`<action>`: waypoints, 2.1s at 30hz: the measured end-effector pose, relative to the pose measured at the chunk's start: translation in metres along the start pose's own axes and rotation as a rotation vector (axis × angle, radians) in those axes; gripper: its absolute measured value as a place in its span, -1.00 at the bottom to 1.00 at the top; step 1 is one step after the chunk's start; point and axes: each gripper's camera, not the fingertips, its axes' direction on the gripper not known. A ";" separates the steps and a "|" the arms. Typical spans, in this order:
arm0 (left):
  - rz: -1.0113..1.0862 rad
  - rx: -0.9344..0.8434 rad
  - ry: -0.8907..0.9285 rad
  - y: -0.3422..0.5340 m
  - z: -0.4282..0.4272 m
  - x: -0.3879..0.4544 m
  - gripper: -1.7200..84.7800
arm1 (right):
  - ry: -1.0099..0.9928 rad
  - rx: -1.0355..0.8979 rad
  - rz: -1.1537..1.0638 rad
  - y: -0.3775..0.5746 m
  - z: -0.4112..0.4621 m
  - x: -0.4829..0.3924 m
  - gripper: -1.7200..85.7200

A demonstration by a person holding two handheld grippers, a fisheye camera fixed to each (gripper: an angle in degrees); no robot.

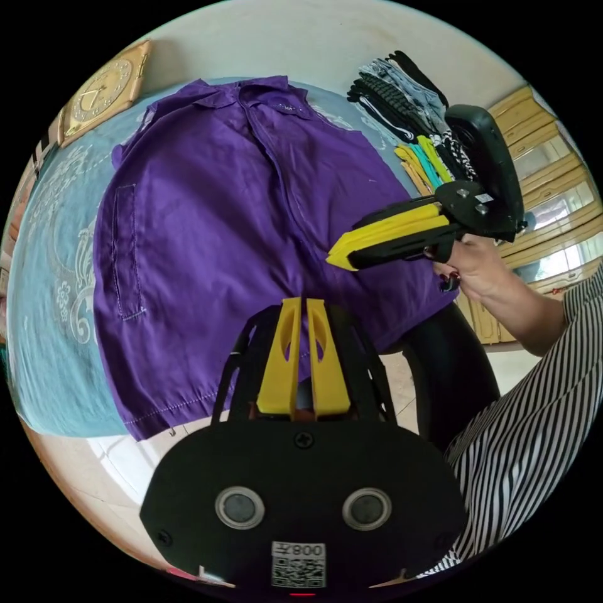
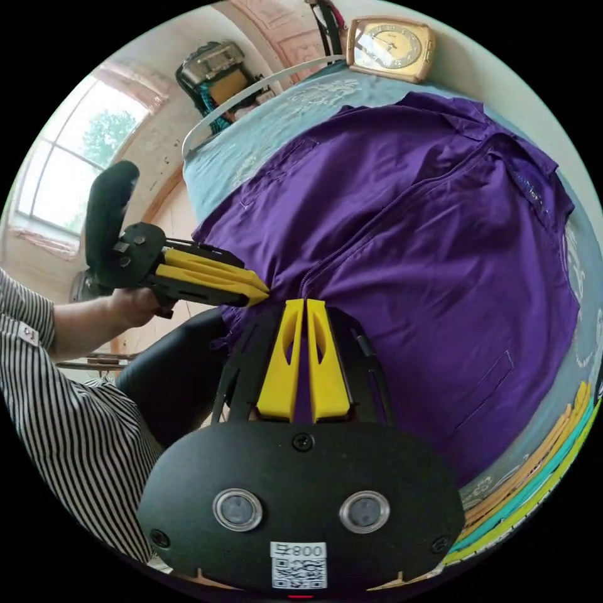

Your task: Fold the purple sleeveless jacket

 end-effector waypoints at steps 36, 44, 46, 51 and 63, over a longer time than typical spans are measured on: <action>-0.023 0.219 0.093 -0.214 0.019 -0.107 -0.83 | -0.797 0.607 0.200 0.190 -0.006 0.183 -0.95; -0.060 0.218 0.158 -0.256 0.042 -0.140 -0.94 | -0.850 0.697 0.205 0.206 0.011 0.197 -0.95; -0.070 0.268 0.200 -0.260 0.038 -0.146 -0.94 | -0.866 0.715 0.201 0.207 0.016 0.199 -0.95; -0.117 0.174 0.210 -0.271 0.068 -0.174 -0.91 | -0.847 0.672 0.198 0.195 0.035 0.198 -0.95; -0.317 0.357 0.900 -0.262 0.095 -0.264 -0.88 | -0.843 0.623 0.196 0.154 0.087 0.194 -0.95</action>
